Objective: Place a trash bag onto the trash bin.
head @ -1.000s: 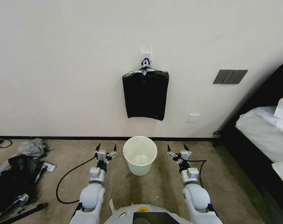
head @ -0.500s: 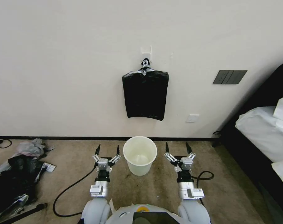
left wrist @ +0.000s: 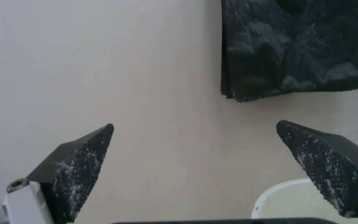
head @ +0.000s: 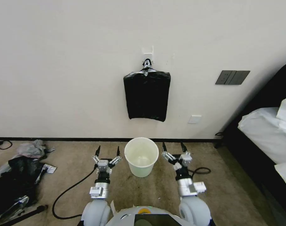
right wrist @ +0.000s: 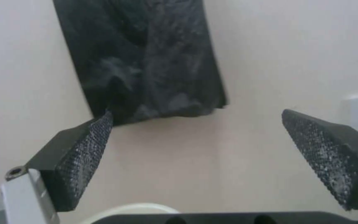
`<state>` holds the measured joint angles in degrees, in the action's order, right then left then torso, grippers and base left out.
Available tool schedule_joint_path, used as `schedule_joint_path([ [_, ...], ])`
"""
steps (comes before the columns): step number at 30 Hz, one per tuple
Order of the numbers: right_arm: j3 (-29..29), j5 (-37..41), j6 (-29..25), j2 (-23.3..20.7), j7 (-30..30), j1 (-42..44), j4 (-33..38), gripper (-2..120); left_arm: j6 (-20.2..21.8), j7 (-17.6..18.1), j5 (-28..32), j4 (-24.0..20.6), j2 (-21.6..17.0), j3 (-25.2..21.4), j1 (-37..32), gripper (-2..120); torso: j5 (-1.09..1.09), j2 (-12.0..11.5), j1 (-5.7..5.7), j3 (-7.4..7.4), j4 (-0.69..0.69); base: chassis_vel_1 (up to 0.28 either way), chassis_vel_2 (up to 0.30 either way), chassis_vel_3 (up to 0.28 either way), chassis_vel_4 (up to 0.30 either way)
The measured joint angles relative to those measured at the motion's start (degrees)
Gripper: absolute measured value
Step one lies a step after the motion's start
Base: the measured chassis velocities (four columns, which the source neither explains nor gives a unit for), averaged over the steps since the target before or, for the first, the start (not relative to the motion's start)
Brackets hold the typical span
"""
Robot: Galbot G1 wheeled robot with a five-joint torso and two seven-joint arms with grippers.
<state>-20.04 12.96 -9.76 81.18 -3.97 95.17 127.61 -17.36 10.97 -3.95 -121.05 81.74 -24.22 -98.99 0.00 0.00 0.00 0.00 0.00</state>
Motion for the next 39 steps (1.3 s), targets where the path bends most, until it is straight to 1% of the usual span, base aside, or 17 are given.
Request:
schedule_joint_path([
  [1,0.11,3.54,1.92,-0.94,0.22,-1.35,0.60,100,-0.01,-0.02,0.02,-0.08,-0.02,-0.16,-0.12,100,0.00,0.00,0.00,0.00,0.00,0.000,0.000,0.000,0.000],
  [2,0.11,3.54,1.92,-0.94,0.22,-1.35,0.60,100,-0.01,-0.02,0.02,-0.08,-0.02,-0.16,-0.12,100,0.00,0.00,0.00,0.00,0.00,0.000,0.000,0.000,0.000],
  [3,0.19,8.93,4.76,-2.22,0.37,-3.62,1.30,100,-0.02,-0.03,0.03,-0.21,-0.02,-0.35,-0.26,100,0.00,0.00,0.00,0.00,-0.02,0.000,0.000,0.000,0.000],
  [5,0.16,16.45,8.33,-3.82,0.31,-7.59,2.14,100,-0.09,-0.05,0.03,-0.34,0.04,-0.57,-0.54,100,-0.01,0.00,0.00,0.00,0.00,0.000,0.000,0.000,0.000],
  [6,0.16,16.45,8.33,-3.82,0.31,-7.59,2.14,100,-0.09,-0.05,0.03,-0.34,0.04,-0.57,-0.54,100,-0.01,0.00,0.00,0.00,0.00,0.000,0.000,0.000,0.000],
  [9,-0.01,29.79,13.57,-6.73,-0.76,-15.83,2.32,100,-0.27,-0.08,0.01,-0.54,0.22,-0.83,-1.24,100,-0.01,0.00,0.00,0.00,0.00,0.000,0.000,0.000,0.000],
  [10,-0.01,29.79,13.57,-6.73,-0.76,-15.83,2.32,100,-0.27,-0.08,0.01,-0.54,0.22,-0.83,-1.24,100,-0.01,0.00,0.00,0.00,0.00,0.000,0.000,0.000,0.000],
  [13,1.11,41.92,18.12,-9.87,-2.06,-25.82,-0.10,100,-0.67,-0.12,-0.22,-0.62,0.67,-1.26,-1.83,100,0.00,0.00,0.00,0.00,0.01,0.000,0.000,0.000,0.000],
  [14,1.11,41.92,18.12,-9.87,-2.06,-25.82,-0.10,100,-0.67,-0.12,-0.22,-0.62,0.67,-1.26,-1.83,100,0.00,0.00,0.00,0.00,0.01,0.000,0.000,0.000,0.000],
  [17,2.16,50.64,20.97,-11.10,-2.71,-32.48,-2.30,100,-1.00,-0.13,-0.59,-0.52,1.03,-1.37,-2.11,100,-0.01,0.00,0.00,0.01,-0.01,0.000,0.000,0.000,0.000],
  [19,2.45,52.72,21.63,-11.27,-2.88,-34.36,-2.81,100,-1.05,-0.13,-0.67,-0.47,1.14,-1.38,-2.17,100,0.00,0.00,0.00,0.00,-0.01,0.000,0.000,0.000,0.000],
  [21,3.43,59.44,23.85,-11.58,-3.86,-40.77,-4.43,100,-1.17,-0.14,-0.91,-0.34,1.57,-1.40,-2.29,100,0.00,0.00,0.00,0.01,0.00,0.000,0.000,0.000,0.000],
  [22,3.43,59.44,23.85,-11.58,-3.86,-40.77,-4.43,100,-1.17,-0.14,-0.91,-0.34,1.57,-1.40,-2.29,100,0.00,0.00,0.00,0.01,0.00,0.000,0.000,0.000,0.000],
  [25,4.67,65.46,25.73,-11.39,-5.80,-48.83,-7.94,100,-1.32,-0.14,-1.19,-0.20,2.22,-1.42,-2.41,100,0.01,0.00,0.00,0.00,0.01,0.000,0.000,0.000,0.000],
  [27,5.01,66.87,26.03,-11.15,-6.47,-50.49,-9.23,100,-1.35,-0.14,-1.22,-0.12,2.34,-1.41,-2.42,100,0.01,0.00,0.00,0.00,0.00,0.000,0.000,0.000,0.000],
  [30,6.51,71.89,27.04,-9.53,-9.09,-57.47,-15.48,100,-1.46,-0.10,-1.27,0.21,2.84,-1.41,-2.37,100,0.01,0.00,0.01,0.01,0.01,0.000,0.000,0.000,0.000],
  [39,8.16,74.62,27.33,-4.99,-10.12,-68.14,-24.29,100,-1.48,0.02,-1.14,0.58,2.86,-2.00,-2.00,100,0.01,0.00,0.00,0.01,0.00,0.000,0.000,0.000,0.000],
])
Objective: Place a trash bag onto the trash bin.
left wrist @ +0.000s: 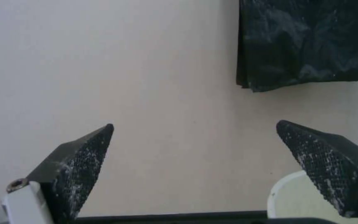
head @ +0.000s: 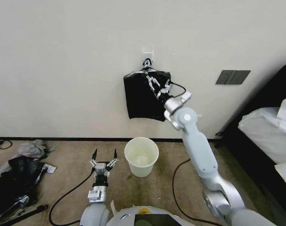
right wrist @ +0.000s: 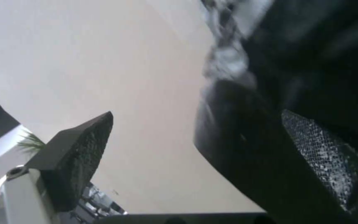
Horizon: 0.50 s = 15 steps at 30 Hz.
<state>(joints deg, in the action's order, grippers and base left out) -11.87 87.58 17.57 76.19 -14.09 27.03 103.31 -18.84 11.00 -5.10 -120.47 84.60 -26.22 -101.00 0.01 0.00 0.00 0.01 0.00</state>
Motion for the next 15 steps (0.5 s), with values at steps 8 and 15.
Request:
schedule_joint_path([
  [8,0.18,0.40,0.12,2.28,0.14,-4.93,-5.43,100,-0.04,0.08,0.29,0.21,-0.26,-0.55,0.19,100,0.00,0.00,0.00,-0.01,0.00,0.000,0.000,0.000,0.000],
  [15,0.31,0.50,0.26,3.26,0.33,-6.00,-7.77,99,-0.05,0.18,0.35,0.06,-0.29,-0.81,0.15,100,-0.01,0.00,0.00,0.00,0.00,0.000,0.000,0.000,0.000],
])
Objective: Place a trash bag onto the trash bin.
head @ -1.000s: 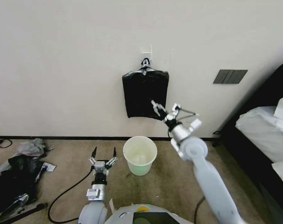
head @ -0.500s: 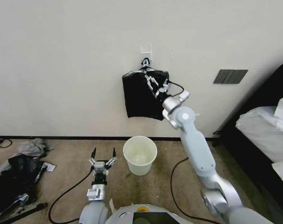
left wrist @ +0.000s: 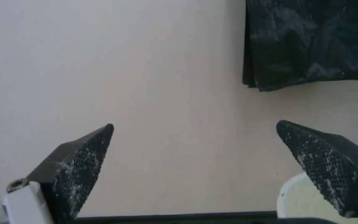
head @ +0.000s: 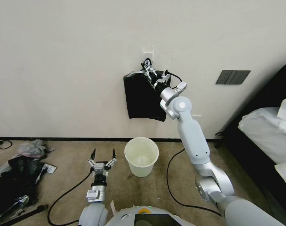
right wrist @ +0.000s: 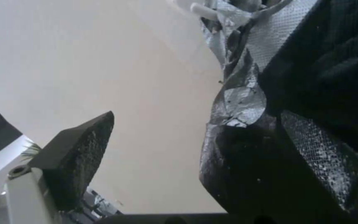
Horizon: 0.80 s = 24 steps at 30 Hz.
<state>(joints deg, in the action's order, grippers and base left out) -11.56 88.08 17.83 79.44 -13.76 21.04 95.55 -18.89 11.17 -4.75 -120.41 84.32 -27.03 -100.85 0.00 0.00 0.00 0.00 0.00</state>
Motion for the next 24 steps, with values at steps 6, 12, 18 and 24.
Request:
schedule_joint_path([
  [6,-0.25,0.81,0.73,0.02,0.37,-0.50,-0.81,98,0.00,0.04,0.01,-0.45,0.05,-0.15,-0.26,100,0.00,0.00,0.00,0.00,0.00,0.000,0.000,0.000,0.000],
  [12,-0.30,1.31,0.99,0.23,0.72,-1.51,-2.85,89,-0.03,0.05,0.01,-1.07,0.15,-0.28,-0.78,100,0.00,0.00,0.00,0.00,0.00,0.000,0.000,0.000,0.000],
  [18,-0.28,1.37,0.91,0.74,0.81,-2.77,-4.43,71,-0.05,0.09,0.02,-1.56,0.21,-0.41,-0.87,100,0.00,0.00,0.00,0.00,0.00,0.000,0.000,0.000,0.000],
  [24,-0.14,1.54,0.87,1.06,0.81,-3.54,-5.55,50,-0.05,0.13,0.04,-1.75,0.18,-0.44,-0.91,100,0.00,0.00,-0.01,0.00,0.00,0.000,0.000,0.000,0.000],
])
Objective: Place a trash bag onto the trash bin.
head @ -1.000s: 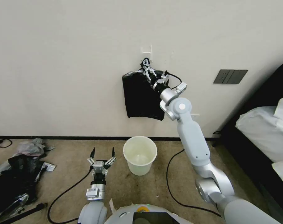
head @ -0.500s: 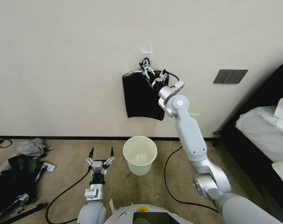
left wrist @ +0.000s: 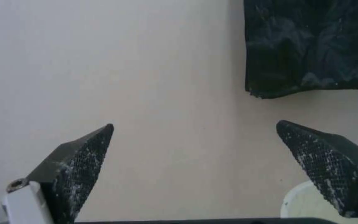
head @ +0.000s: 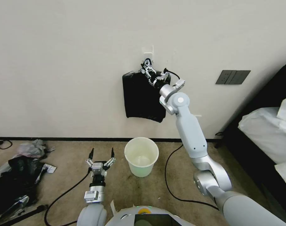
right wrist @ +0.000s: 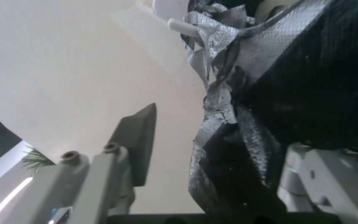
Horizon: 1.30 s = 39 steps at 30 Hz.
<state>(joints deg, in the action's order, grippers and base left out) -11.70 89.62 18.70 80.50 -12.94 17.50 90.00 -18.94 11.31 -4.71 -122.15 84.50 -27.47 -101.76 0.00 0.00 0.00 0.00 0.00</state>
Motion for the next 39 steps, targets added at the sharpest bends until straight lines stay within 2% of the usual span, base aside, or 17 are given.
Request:
schedule_joint_path([
  [3,0.05,0.01,0.00,0.15,0.00,-0.02,-0.05,49,0.00,0.02,0.01,-0.18,-0.02,0.00,0.02,100,0.00,0.00,0.00,0.00,0.00,0.000,0.000,0.000,0.000],
  [9,-0.24,0.00,0.00,0.31,0.01,0.12,-0.12,58,0.01,0.04,0.01,-0.48,-0.03,-0.01,-0.10,100,0.00,0.00,0.00,0.00,0.00,0.000,0.000,0.000,0.000],
  [13,-0.60,0.02,0.06,-0.18,0.38,0.46,-0.40,76,0.02,0.05,0.01,-0.63,0.00,-0.01,-0.35,100,0.00,0.00,0.00,0.00,0.00,0.000,0.000,0.000,0.000],
  [14,-0.60,0.02,0.06,-0.18,0.38,0.46,-0.40,76,0.02,0.05,0.01,-0.63,0.00,-0.01,-0.35,100,0.00,0.00,0.00,0.00,0.00,0.000,0.000,0.000,0.000],
  [17,-0.67,0.13,0.23,-0.30,0.85,0.49,-0.45,89,0.02,0.06,0.00,-0.71,0.11,0.01,-0.50,100,0.00,0.00,0.00,0.00,0.00,0.000,0.000,0.000,0.000],
  [18,-0.67,0.13,0.23,-0.30,0.85,0.49,-0.45,89,0.02,0.06,0.00,-0.71,0.11,0.01,-0.50,100,0.00,0.00,0.00,0.00,0.00,0.000,0.000,0.000,0.000],
  [20,-0.62,0.15,0.30,-0.27,1.21,0.42,-0.78,97,0.02,0.06,-0.02,-0.75,0.16,0.01,-0.59,100,0.00,0.00,0.00,0.00,0.00,0.000,0.000,0.000,0.000],
  [23,-0.50,0.16,0.30,0.08,1.63,0.05,-1.30,99,0.02,0.06,-0.04,-0.81,0.19,0.00,-0.64,100,0.00,0.00,0.00,0.00,0.00,0.000,0.000,0.000,0.000],
  [25,-0.42,0.17,0.30,0.20,1.80,-0.08,-1.48,95,0.02,0.06,-0.05,-0.84,0.20,-0.02,-0.64,100,0.00,0.00,0.00,0.00,0.00,0.000,0.000,0.000,0.000],
  [28,-0.21,0.16,0.29,0.46,2.07,-0.57,-2.15,80,0.03,0.06,-0.06,-0.91,0.23,-0.12,-0.66,100,0.00,0.00,0.00,0.00,0.00,0.000,0.000,0.000,0.000],
  [30,-0.18,0.15,0.27,0.52,2.12,-0.74,-2.36,77,0.03,0.06,-0.07,-0.91,0.25,-0.16,-0.68,100,0.00,0.00,0.00,0.00,0.00,0.000,0.000,0.000,0.000],
  [32,-0.06,0.15,0.26,0.55,2.28,-1.12,-2.83,65,0.03,0.09,-0.07,-0.91,0.36,-0.18,-0.71,100,0.00,0.00,0.00,0.00,0.00,0.000,0.000,0.000,0.000],
  [33,-0.06,0.15,0.26,0.55,2.28,-1.12,-2.83,65,0.03,0.09,-0.07,-0.91,0.36,-0.18,-0.71,100,0.00,0.00,0.00,0.00,0.00,0.000,0.000,0.000,0.000],
  [35,0.13,0.14,0.23,0.53,2.37,-1.52,-3.51,55,0.03,0.13,-0.07,-0.91,0.43,-0.18,-0.71,100,0.00,0.00,0.00,0.00,0.00,0.000,0.000,0.000,0.000],
  [36,0.13,0.14,0.23,0.53,2.37,-1.52,-3.51,55,0.03,0.13,-0.07,-0.91,0.43,-0.18,-0.71,100,0.00,0.00,0.00,0.00,0.00,0.000,0.000,0.000,0.000],
  [39,0.32,0.07,0.13,0.56,2.57,-1.98,-4.78,41,0.03,0.15,-0.07,-0.91,0.47,-0.16,-0.60,100,0.00,0.00,0.00,0.00,0.00,0.000,0.000,0.000,0.000],
])
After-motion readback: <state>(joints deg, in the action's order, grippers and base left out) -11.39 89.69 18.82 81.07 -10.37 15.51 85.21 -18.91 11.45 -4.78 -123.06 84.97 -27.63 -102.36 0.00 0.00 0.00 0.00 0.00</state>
